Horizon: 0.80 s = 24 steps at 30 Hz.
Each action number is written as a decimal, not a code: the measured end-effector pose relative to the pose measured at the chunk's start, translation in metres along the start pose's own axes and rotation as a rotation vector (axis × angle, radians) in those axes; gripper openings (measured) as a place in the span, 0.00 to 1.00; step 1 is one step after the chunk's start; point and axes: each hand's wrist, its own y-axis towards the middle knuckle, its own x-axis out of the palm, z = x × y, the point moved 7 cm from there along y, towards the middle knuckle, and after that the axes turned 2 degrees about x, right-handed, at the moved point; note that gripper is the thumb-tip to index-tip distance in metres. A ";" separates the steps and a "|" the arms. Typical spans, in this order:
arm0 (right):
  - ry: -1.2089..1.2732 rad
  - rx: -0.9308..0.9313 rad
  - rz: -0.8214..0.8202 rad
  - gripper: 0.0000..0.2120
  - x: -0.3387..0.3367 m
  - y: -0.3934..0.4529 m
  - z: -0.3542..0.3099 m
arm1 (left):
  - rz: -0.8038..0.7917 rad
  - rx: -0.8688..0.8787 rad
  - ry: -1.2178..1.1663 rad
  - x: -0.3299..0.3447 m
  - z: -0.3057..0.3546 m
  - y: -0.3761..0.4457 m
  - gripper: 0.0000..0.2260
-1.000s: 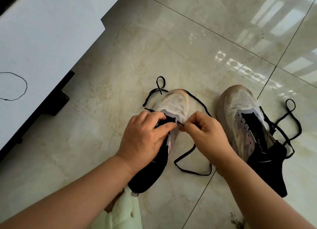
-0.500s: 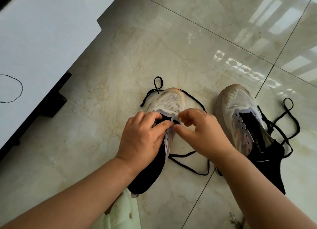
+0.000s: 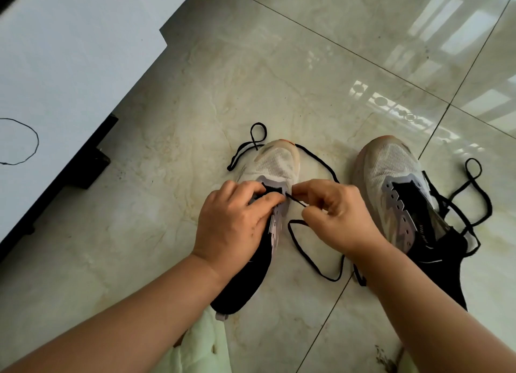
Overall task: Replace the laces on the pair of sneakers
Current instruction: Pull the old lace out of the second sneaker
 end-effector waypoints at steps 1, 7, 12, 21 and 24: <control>0.022 0.023 0.024 0.16 -0.003 -0.001 0.004 | -0.009 0.006 0.000 0.000 0.001 0.000 0.10; -0.099 0.242 0.038 0.06 0.013 0.004 0.017 | -0.029 0.021 -0.029 0.000 0.001 0.001 0.11; -0.288 0.156 0.104 0.06 0.016 0.007 0.002 | -0.010 0.025 -0.052 -0.001 0.001 0.001 0.12; -0.315 0.085 0.126 0.06 0.015 0.005 0.005 | 0.014 -0.010 -0.023 -0.002 -0.002 0.001 0.11; -0.251 0.159 0.163 0.06 0.013 0.002 0.013 | 0.001 -0.026 -0.006 -0.003 -0.001 0.001 0.10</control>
